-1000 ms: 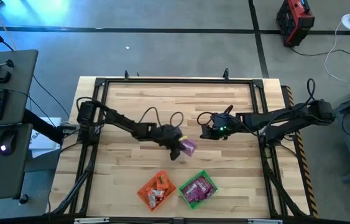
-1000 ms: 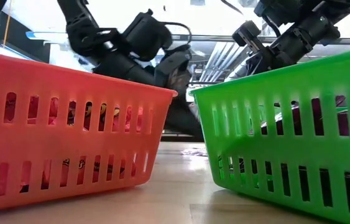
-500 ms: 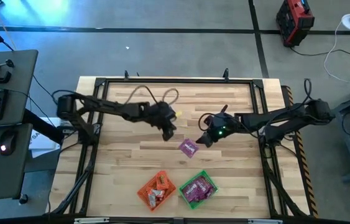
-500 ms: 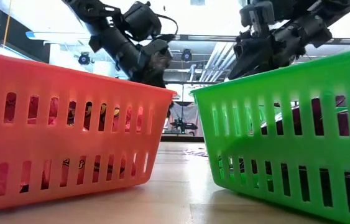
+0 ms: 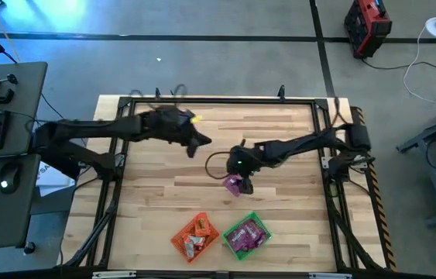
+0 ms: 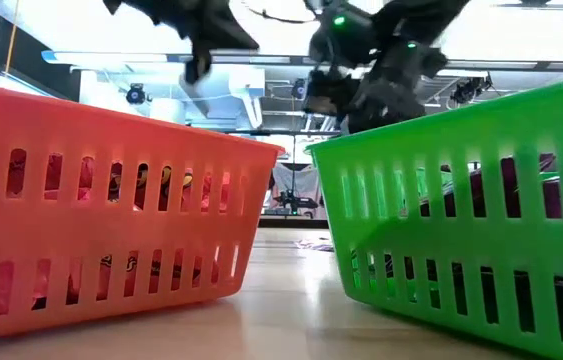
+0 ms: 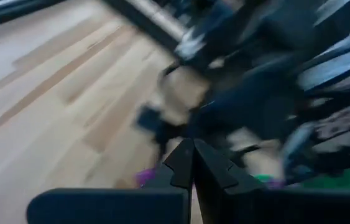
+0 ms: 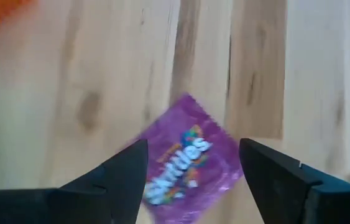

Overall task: Sort candy by brand, put in halloween buckets
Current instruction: Put the purple candy into the green bin

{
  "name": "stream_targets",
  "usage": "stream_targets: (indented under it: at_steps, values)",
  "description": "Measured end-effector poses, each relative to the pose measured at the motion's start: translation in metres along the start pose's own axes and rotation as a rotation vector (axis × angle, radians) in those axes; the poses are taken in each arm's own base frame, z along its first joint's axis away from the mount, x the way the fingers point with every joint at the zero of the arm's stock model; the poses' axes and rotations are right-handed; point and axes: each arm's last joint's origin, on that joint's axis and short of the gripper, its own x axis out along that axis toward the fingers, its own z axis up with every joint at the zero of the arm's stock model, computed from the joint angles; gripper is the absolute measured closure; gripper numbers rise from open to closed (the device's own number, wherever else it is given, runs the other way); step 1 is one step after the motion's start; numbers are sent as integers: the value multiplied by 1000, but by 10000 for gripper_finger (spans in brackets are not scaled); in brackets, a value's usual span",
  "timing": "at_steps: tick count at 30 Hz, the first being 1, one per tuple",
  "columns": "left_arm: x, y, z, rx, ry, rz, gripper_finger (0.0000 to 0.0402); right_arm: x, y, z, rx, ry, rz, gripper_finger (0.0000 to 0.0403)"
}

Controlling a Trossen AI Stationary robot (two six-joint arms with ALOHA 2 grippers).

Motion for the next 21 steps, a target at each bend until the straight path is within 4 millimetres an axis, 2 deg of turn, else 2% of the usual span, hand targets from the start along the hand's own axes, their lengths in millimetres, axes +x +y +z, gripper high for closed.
stream_targets:
  at_steps: [5, 10, 16, 18, 21]
  values:
    - [-54, -27, 9, -1, -115, -132, 401, 16, -8, 17, -243, 83, -20, 155]
    - [-94, -47, 6, 5, -191, -230, 401, 33, -12, 18, -363, 165, 4, 155]
    - [-119, -59, 0, 40, -260, -232, 401, 49, -8, 14, -423, 211, 10, 165]
    - [-122, -59, -2, 47, -267, -212, 401, 51, -7, 13, -414, 222, 11, 186]
    - [-122, -57, -4, 47, -252, -179, 401, 52, -4, 13, -413, 232, -21, 245]
